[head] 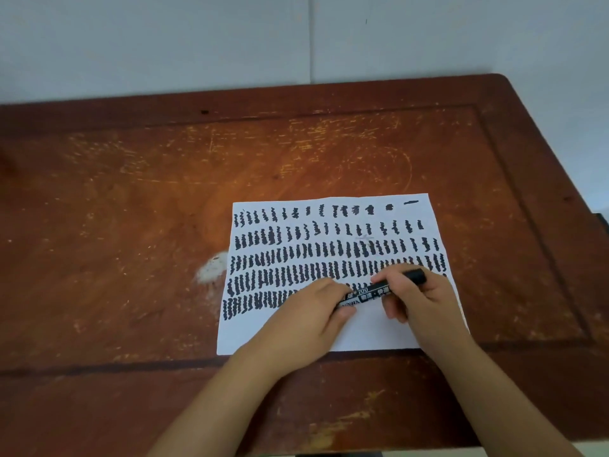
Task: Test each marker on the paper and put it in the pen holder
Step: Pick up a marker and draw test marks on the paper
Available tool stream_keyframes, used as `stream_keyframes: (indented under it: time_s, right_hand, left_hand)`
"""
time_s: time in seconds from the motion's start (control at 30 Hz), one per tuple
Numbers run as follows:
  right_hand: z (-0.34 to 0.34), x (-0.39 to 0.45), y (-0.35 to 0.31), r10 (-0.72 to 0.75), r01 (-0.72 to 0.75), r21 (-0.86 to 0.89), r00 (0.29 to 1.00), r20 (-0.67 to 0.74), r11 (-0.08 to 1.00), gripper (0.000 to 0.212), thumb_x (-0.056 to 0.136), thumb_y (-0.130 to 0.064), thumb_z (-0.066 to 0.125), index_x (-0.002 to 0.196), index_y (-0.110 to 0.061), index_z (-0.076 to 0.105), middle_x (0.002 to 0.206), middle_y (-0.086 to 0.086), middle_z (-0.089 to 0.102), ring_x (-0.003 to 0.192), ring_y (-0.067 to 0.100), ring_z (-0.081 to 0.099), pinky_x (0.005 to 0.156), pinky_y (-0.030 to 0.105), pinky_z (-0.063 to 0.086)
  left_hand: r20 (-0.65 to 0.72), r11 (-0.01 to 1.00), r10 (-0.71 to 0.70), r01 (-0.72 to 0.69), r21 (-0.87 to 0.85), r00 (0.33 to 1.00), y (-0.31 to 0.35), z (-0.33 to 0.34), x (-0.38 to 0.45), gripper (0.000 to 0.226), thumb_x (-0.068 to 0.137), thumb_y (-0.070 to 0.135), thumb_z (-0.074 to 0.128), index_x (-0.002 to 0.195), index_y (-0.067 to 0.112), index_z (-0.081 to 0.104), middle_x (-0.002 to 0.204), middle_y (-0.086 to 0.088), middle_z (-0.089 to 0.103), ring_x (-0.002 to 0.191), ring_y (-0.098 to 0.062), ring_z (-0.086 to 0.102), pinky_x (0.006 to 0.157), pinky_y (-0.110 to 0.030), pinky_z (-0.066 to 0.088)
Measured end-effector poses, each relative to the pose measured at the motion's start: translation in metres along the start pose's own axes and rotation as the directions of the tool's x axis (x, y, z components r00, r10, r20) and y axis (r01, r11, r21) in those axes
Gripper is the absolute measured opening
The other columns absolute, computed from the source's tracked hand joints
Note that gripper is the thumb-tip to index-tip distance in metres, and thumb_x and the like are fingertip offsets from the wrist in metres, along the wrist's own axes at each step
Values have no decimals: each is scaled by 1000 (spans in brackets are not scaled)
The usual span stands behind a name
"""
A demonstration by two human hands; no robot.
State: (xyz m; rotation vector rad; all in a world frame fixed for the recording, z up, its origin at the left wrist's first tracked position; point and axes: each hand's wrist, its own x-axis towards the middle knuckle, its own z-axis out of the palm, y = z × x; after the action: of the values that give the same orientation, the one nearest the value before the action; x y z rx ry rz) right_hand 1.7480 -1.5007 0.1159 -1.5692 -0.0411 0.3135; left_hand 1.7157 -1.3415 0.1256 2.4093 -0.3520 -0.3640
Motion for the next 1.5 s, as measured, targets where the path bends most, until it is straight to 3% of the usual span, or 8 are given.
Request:
stream_keyframes:
  time_s: [0.27, 0.53, 0.77, 0.87, 1.03, 1.27, 1.37, 1.5]
  right_hand:
    - [0, 1, -4, 52, -44, 156, 998, -43, 987, 23, 68, -26, 53, 49, -22, 65, 27, 0, 41, 29, 7, 30, 35, 18, 27]
    - [-14, 10, -22, 107, -103, -25, 972, 212, 994, 24, 84, -5, 55, 64, -14, 66, 39, -1, 56, 32, 8, 40, 35, 15, 31]
    - [-2, 3, -54, 74, -72, 148, 997, -5, 986, 35, 88, 3, 42, 56, -6, 54, 28, -6, 34, 27, 5, 27, 34, 15, 22]
    - [-18, -1, -86, 68, -26, -193, 975, 212, 981, 28, 85, -6, 54, 60, -15, 60, 37, -2, 52, 34, 6, 40, 38, 17, 32]
    - [-39, 0, -156, 135, 358, -696, 827, 546, 622, 8, 84, -23, 59, 82, -30, 59, 72, -10, 68, 67, 13, 63, 60, 27, 49]
    - [-41, 0, -216, 107, 712, -702, 697, 709, 14, 7, 89, -18, 43, 93, -19, 49, 82, 1, 60, 72, 17, 53, 61, 30, 44]
    - [-25, 7, -206, -96, 688, -703, 699, 709, -180, 13, 85, -16, 47, 79, -17, 36, 61, -2, 43, 56, 19, 44, 42, 26, 26]
    - [-32, 43, -218, -523, 653, -639, 408, 749, -406, 31, 67, -23, 68, 48, -12, 46, 32, 0, 44, 23, 20, 37, 43, 9, 11]
  left_hand:
    - [46, 998, 19, -22, 63, 999, 14, -2, -2, 14, 96, 29, 31, 88, 18, 34, 65, 11, 32, 57, -6, 33, 52, -20, 27]
    - [70, 993, 32, -40, 112, 997, 5, -12, -2, 20, 96, 30, 32, 81, 17, 34, 66, 8, 34, 58, -8, 33, 54, -23, 26]
    - [28, 999, 47, -48, 27, 998, 33, -32, 1, 21, 96, 23, 36, 96, 4, 46, 63, 7, 36, 54, -7, 33, 51, -18, 27]
    - [75, 999, 52, -51, -5, 996, 42, -56, -3, 19, 94, 25, 43, 88, 9, 50, 63, 10, 41, 55, -4, 38, 52, -17, 28]
    - [146, 970, -83, 46, 237, 986, 79, -102, -12, 26, 93, 33, 44, 70, 22, 37, 64, 7, 40, 55, -5, 36, 50, -19, 28]
    - [26, 863, -128, 98, 495, 991, 131, -139, -19, 29, 92, 42, 40, 70, 23, 35, 65, 7, 43, 55, -9, 40, 49, -23, 31]
    - [-89, 764, -105, 138, 630, 990, 145, -141, -16, 29, 94, 44, 32, 81, 19, 32, 63, 9, 36, 53, -12, 35, 47, -28, 28]
    - [-206, 743, -83, 198, 639, 975, 162, -150, -10, 27, 96, 40, 27, 84, 15, 29, 61, 5, 36, 50, -14, 35, 50, -32, 28]
